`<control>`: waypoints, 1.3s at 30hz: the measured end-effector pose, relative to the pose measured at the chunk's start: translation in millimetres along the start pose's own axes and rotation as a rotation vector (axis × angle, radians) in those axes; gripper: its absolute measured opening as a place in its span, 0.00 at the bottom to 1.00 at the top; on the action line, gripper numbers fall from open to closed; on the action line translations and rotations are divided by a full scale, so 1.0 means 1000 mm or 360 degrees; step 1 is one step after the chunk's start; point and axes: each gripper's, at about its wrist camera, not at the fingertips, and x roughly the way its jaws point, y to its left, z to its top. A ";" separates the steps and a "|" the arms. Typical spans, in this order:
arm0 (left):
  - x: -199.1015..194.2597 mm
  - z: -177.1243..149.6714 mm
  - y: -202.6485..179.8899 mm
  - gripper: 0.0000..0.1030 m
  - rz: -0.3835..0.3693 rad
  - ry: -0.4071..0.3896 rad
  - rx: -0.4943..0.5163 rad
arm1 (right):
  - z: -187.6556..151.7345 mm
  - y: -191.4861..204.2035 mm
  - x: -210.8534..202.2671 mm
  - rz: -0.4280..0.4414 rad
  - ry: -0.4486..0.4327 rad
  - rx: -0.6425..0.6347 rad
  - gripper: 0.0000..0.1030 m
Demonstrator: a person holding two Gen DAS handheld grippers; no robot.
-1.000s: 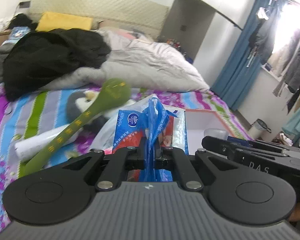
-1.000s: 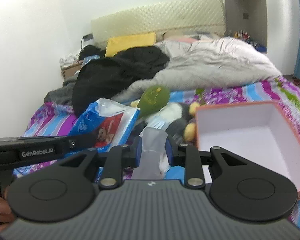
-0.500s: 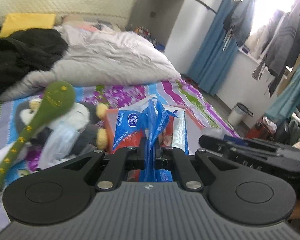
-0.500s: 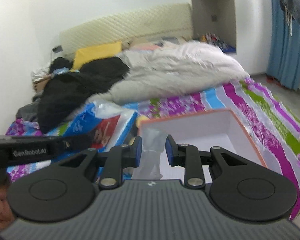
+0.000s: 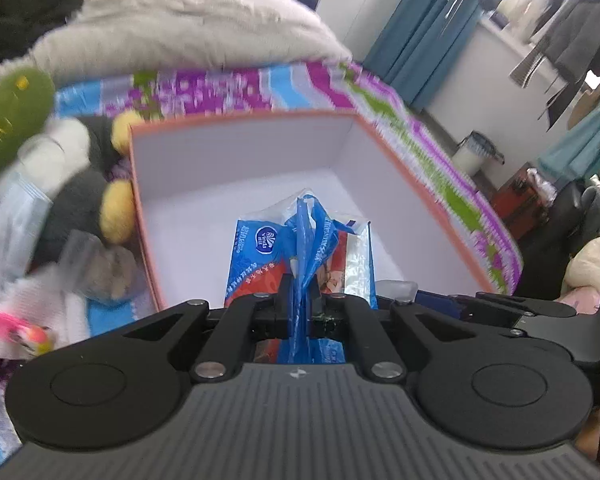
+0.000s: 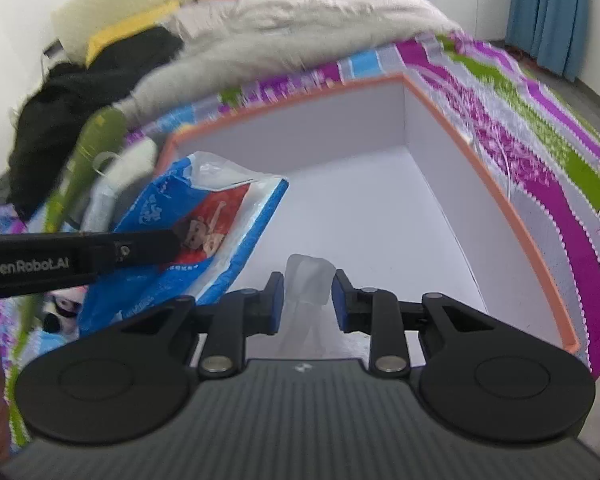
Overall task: Organize soft objects
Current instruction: 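Release the blue bag into the box with the left tool while the right tool drops the cup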
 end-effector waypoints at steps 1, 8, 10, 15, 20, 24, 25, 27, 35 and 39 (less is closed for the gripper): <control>0.007 -0.001 0.002 0.06 0.0001 0.0020 -0.0008 | -0.001 -0.003 0.006 -0.0002 0.0018 0.0000 0.30; 0.046 -0.004 0.008 0.07 0.0032 0.0112 -0.0013 | -0.004 -0.017 0.040 -0.0034 0.0109 -0.0053 0.31; 0.053 -0.004 0.008 0.19 0.0053 0.0138 -0.0009 | -0.003 -0.021 0.044 -0.0022 0.0123 -0.0028 0.37; 0.051 -0.006 0.008 0.38 0.0077 0.0109 0.0005 | 0.000 -0.026 0.043 -0.0009 0.0109 0.0011 0.48; 0.023 -0.004 0.002 0.38 0.0076 0.0039 0.0039 | 0.004 -0.024 0.023 -0.0002 0.0040 0.0015 0.48; -0.012 -0.005 -0.005 0.38 0.0076 -0.0045 0.0061 | 0.004 -0.017 -0.005 0.0006 -0.0044 0.0026 0.48; -0.023 -0.005 -0.007 0.38 0.0075 -0.0071 0.0064 | 0.004 -0.016 -0.011 0.0012 -0.0066 0.0029 0.48; -0.045 -0.007 -0.009 0.38 0.0075 -0.0122 0.0070 | 0.005 -0.008 -0.029 0.0024 -0.0117 0.0016 0.48; -0.139 -0.026 -0.019 0.38 0.0088 -0.0341 0.0090 | 0.008 0.021 -0.097 0.0048 -0.0324 -0.0034 0.48; -0.182 -0.044 -0.017 0.38 0.0090 -0.0430 0.0082 | 0.000 0.039 -0.127 0.0086 -0.0398 -0.0044 0.48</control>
